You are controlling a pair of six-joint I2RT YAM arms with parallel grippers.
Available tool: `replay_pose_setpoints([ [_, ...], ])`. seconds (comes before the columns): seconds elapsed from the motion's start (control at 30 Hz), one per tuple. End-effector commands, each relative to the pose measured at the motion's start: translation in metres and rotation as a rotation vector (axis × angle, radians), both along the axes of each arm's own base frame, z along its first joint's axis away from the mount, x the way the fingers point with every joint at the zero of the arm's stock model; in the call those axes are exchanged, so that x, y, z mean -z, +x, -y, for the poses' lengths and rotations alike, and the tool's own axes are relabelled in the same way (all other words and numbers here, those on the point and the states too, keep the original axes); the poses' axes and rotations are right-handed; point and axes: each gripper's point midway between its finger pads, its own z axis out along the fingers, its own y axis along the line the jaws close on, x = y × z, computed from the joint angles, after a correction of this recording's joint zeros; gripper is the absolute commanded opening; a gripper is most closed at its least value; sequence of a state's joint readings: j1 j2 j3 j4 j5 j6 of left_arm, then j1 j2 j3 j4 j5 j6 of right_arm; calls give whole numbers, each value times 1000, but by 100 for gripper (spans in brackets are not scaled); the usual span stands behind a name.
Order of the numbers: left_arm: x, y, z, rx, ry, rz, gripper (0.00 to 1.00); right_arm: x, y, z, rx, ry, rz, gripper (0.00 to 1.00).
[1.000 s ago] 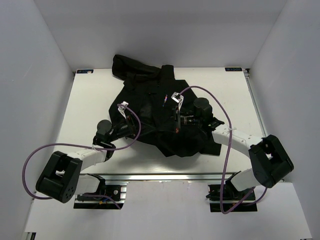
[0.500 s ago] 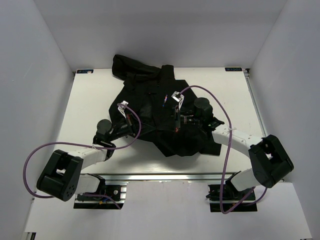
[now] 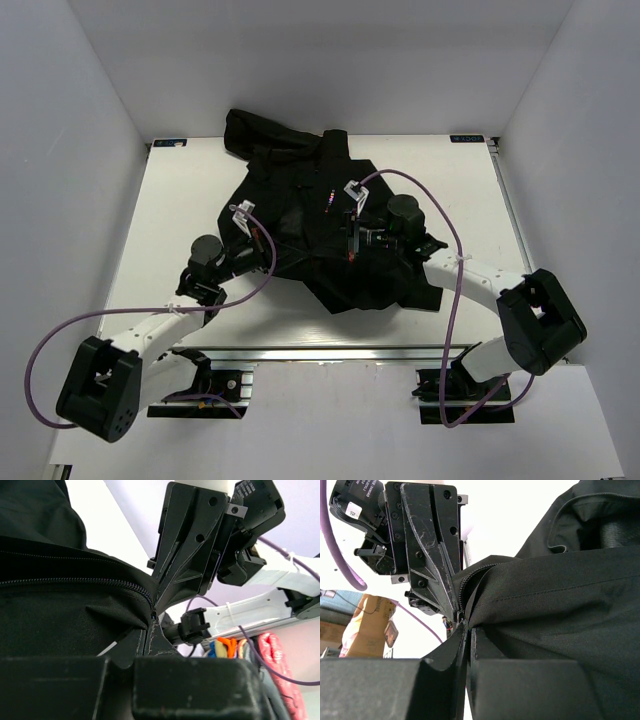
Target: Zip up the jacket
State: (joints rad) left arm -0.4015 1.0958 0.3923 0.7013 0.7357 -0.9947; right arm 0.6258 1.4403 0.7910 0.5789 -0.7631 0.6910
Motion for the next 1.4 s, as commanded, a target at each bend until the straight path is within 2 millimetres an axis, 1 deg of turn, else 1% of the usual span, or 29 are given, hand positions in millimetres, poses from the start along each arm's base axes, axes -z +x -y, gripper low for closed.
replay_pose_setpoints([
  [0.0,6,-23,2,82,65,25,0,-42,41,3,132,82,135,0],
  [0.1,5,-25,3,88,64,25,0,-44,35,2,94,92,140,0],
  [0.3,11,-28,10,118,76,4,0,-45,35,1,82,91,141,0],
  [0.37,10,-24,10,96,65,-2,0,-49,33,-1,54,92,155,0],
  [0.4,10,-20,10,80,66,-22,0,-46,33,-2,43,77,165,0],
  [0.43,11,-16,10,63,73,-34,0,-36,31,-1,34,40,138,0],
  [0.47,5,-13,10,56,67,-17,0,-37,30,0,32,30,145,2],
  [0.5,3,-12,11,50,62,-19,0,-33,32,2,50,14,150,9],
  [0.53,0,-10,10,41,59,-15,0,-29,29,3,45,2,147,20],
  [0.57,-2,-8,10,33,57,-14,0,-26,29,6,57,-17,139,25],
  [0.6,-2,-4,10,10,62,-23,0,-27,28,9,70,-27,150,32],
  [0.63,-3,-2,10,6,64,-19,0,-27,28,11,70,-40,182,45],
  [0.67,-7,-1,10,2,61,-13,0,-23,25,16,84,-80,161,48],
  [0.7,-7,1,10,-4,62,-14,0,-22,28,19,104,-98,177,52],
  [0.73,-9,1,10,-5,61,-12,0,-22,27,21,105,-109,206,60],
  [0.8,-9,3,10,-11,65,-20,0,-21,24,27,107,-150,227,61],
  [0.83,-10,4,10,-13,66,-21,0,-27,27,29,115,-172,269,64],
  [0.9,-10,3,10,-10,66,-23,0,-22,23,36,125,-244,290,64],
  [0.93,-10,3,10,-8,66,-24,0,-27,26,38,149,-262,323,64],
  [0.97,-10,4,10,-9,68,-27,0,-24,28,47,186,-321,374,64],
  [1.0,-11,4,11,-6,69,-27,0,-25,27,48,205,-347,406,64],
  [1.1,-11,3,11,3,71,-32,0,-40,18,49,223,-379,542,63],
  [1.13,-11,2,12,11,70,-34,0,-49,12,47,215,-376,581,62],
  [1.17,-11,2,12,14,70,-35,0,-51,16,49,233,-429,663,61],
  [1.2,-11,2,12,11,74,-38,0,-45,0,42,179,-463,691,60],
  [1.27,-11,3,12,10,79,-42,0,-46,-14,34,146,-513,786,60],
  [1.3,-11,3,12,11,79,-46,0,-42,-20,33,128,-538,806,60],
  [1.33,-11,3,12,13,79,-46,0,-40,-26,30,119,-551,826,60],
  [1.37,-11,3,12,11,81,-49,0,-37,-23,33,154,-597,849,59],
])
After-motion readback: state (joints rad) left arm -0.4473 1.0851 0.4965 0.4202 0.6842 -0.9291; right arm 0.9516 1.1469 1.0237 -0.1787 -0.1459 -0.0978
